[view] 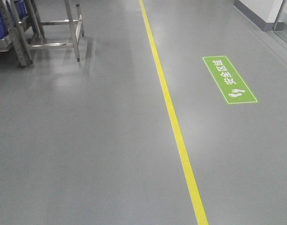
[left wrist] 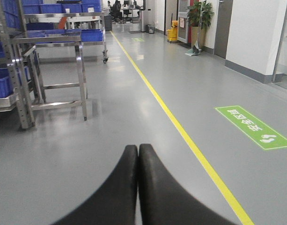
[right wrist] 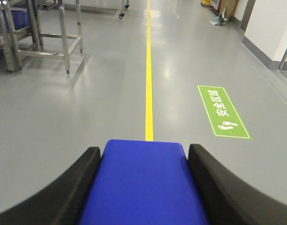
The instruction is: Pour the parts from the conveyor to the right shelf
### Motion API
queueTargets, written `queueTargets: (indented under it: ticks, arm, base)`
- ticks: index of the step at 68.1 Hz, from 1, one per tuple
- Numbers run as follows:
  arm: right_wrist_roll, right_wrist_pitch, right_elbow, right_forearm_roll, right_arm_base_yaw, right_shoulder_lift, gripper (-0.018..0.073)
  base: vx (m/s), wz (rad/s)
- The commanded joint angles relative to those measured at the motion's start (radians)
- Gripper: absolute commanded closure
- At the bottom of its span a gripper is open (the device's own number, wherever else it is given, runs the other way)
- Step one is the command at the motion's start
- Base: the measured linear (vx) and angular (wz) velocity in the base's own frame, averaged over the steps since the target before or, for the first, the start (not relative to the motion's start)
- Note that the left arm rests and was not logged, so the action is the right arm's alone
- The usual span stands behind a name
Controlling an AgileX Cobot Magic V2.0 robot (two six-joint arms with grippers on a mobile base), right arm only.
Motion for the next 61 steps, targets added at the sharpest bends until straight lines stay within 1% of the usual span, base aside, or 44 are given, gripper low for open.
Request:
queueTargets:
  ticks: [1, 28, 61]
  arm:
    - [-0.004, -0.078, -0.027, 0.003, -0.001, 0.013, 0.0565]
    - [-0.004, -0.078, -0.027, 0.003, -0.001, 0.013, 0.0565]
    - [-0.004, -0.078, -0.027, 0.003, -0.001, 0.013, 0.0565]
  base:
    - [0.61, -0.12]
    - [0.63, -0.07]
    - [0.67, 0.04]
